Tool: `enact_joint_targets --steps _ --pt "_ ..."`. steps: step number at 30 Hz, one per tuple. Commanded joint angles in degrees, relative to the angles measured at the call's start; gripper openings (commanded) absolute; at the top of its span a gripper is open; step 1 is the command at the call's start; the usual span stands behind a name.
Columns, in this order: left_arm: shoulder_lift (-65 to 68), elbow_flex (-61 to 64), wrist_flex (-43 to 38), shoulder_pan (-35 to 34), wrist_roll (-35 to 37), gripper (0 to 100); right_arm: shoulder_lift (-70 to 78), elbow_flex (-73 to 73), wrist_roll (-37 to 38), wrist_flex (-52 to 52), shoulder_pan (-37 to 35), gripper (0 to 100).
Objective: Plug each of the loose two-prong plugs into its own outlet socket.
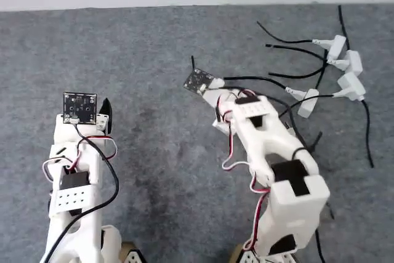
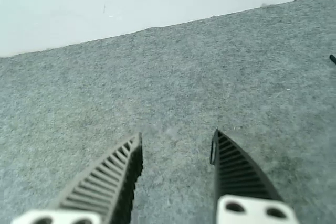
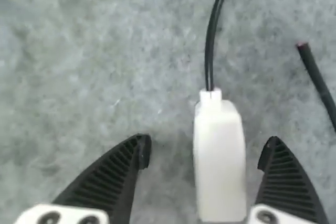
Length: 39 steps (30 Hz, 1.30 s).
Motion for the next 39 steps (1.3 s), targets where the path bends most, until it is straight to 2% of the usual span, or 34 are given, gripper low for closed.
enact_joint_targets --steps 1,4,8,9,11,13,17,29,39 --pt "-1.05 -0.66 -1.58 0.35 -0.62 20 5.85 -9.14 0.70 1.19 1.54 31.3" --pt "-1.05 -0.66 -1.58 0.35 -0.62 20 9.98 -13.71 0.88 5.41 1.10 26.7" --pt "-1.05 -0.66 -1.58 0.35 -0.62 20 14.37 -21.27 5.19 13.58 1.10 2.6" --pt "-1.05 -0.66 -1.58 0.35 -0.62 20 15.34 -23.12 6.07 15.69 1.10 0.0" --pt "-1.05 -0.66 -1.58 0.35 -0.62 20 16.31 -26.02 6.33 19.65 1.36 4.2" --pt "-1.05 -0.66 -1.58 0.35 -0.62 20 16.57 -27.87 6.33 23.16 1.45 0.2" --pt "-1.05 -0.66 -1.58 0.35 -0.62 20 15.78 -28.31 6.68 28.79 0.66 0.9" --pt "-1.05 -0.66 -1.67 0.35 -0.62 20 -2.07 -25.58 5.89 44.97 -10.59 0.9" --pt "-1.05 -0.66 -1.67 0.00 -0.53 20 -22.11 -10.99 -0.26 46.37 -24.31 0.9"
